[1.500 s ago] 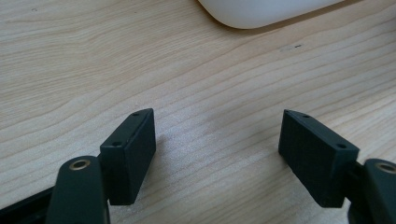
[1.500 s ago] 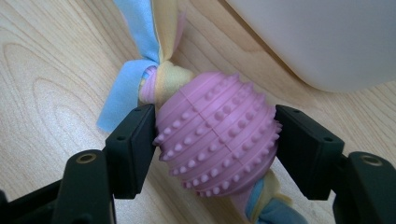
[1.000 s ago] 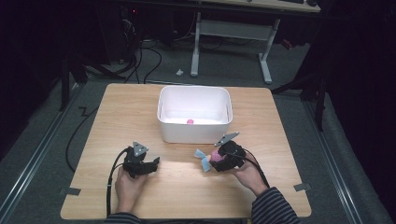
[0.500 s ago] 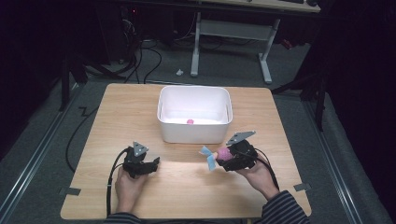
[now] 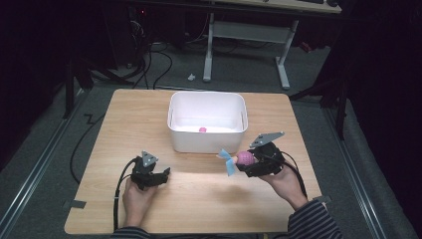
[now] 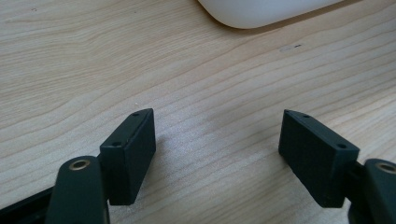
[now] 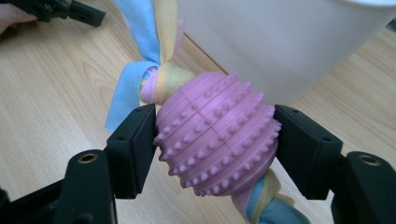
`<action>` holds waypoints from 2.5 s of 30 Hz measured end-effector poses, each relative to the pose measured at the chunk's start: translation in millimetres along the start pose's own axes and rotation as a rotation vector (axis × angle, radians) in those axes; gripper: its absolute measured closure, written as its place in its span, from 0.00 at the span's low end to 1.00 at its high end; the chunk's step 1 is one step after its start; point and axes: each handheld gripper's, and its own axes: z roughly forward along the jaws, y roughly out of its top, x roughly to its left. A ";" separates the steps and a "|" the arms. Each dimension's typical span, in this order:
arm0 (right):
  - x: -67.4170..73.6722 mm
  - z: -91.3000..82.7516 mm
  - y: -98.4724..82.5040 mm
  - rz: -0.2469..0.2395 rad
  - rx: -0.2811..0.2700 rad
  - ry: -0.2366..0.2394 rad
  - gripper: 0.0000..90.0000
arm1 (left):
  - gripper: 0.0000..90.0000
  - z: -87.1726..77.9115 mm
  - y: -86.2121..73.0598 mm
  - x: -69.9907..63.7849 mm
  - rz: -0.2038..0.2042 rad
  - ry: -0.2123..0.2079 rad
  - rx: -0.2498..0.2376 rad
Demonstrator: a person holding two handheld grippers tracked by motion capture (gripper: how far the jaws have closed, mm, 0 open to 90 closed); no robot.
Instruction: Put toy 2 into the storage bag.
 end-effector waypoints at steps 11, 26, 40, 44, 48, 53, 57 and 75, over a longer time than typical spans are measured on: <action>-11.9 -33.5 24.9 -0.011 -0.066 -0.038 0.37 | 0.31 0.0 0.0 0.0 0.001 0.000 0.001; -29.1 -45.6 65.0 -0.022 -0.081 -0.062 0.37 | 0.30 -0.4 -0.4 -0.3 0.001 0.000 0.001; -41.6 -42.7 92.7 -0.016 -0.091 -0.064 0.37 | 0.30 -0.4 -0.4 -0.4 0.001 -0.002 0.000; -44.0 -40.4 100.3 -0.013 -0.090 -0.064 0.37 | 0.30 -0.5 -0.4 -0.3 0.004 -0.002 0.002; -48.4 -34.3 107.4 -0.015 -0.066 -0.055 0.37 | 0.30 -0.4 -0.4 -0.5 0.001 -0.001 0.000; -52.6 -24.0 114.7 -0.008 -0.047 -0.052 0.37 | 0.30 -0.4 -0.4 -0.4 0.001 -0.001 0.000; -54.2 -16.0 120.0 -0.002 -0.028 -0.055 0.37 | 0.30 -0.4 -0.4 -0.4 0.001 -0.001 0.000; -54.0 27.3 141.2 0.017 0.036 -0.038 0.37 | 0.30 -0.6 -0.4 -0.1 0.005 -0.001 0.003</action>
